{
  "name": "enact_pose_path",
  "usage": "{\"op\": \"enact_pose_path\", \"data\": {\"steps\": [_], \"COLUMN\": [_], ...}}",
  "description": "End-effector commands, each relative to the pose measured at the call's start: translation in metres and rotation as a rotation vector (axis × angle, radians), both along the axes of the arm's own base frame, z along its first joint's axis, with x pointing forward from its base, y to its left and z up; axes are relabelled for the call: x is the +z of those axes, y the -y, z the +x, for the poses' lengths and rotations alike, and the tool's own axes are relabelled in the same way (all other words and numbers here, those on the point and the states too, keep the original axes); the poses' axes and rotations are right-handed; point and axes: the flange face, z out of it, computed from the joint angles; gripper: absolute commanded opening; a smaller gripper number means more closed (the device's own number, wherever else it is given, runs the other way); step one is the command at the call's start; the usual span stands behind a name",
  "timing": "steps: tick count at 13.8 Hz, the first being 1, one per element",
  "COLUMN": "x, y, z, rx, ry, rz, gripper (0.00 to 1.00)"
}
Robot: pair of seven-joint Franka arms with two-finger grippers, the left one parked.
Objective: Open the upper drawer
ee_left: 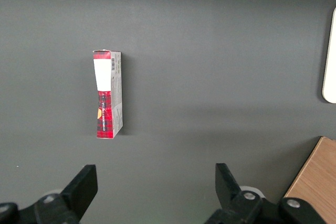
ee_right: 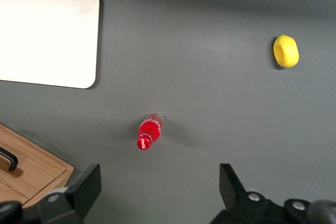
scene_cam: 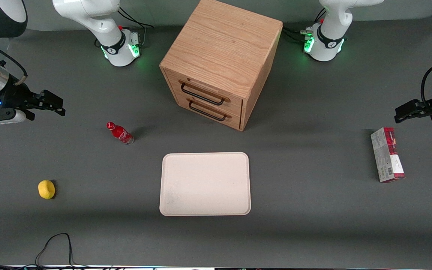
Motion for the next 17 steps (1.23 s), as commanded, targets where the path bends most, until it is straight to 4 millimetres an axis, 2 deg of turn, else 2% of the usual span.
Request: {"op": "enact_pose_path", "data": {"steps": [1, 7, 9, 10, 11, 17], "x": [0.008, 0.007, 0.017, 0.025, 0.024, 0.020], "y": [-0.001, -0.002, -0.002, -0.010, -0.028, -0.029], "z": [-0.003, -0.002, -0.004, -0.007, -0.011, -0.011], "rx": [0.010, 0.020, 0.022, 0.034, 0.075, 0.077], "ry": [0.005, 0.004, 0.017, 0.020, 0.004, -0.009], "rz": [0.014, 0.015, 0.015, 0.015, 0.003, 0.009], "gripper": [1.00, 1.00, 1.00, 1.00, 1.00, 1.00]}}
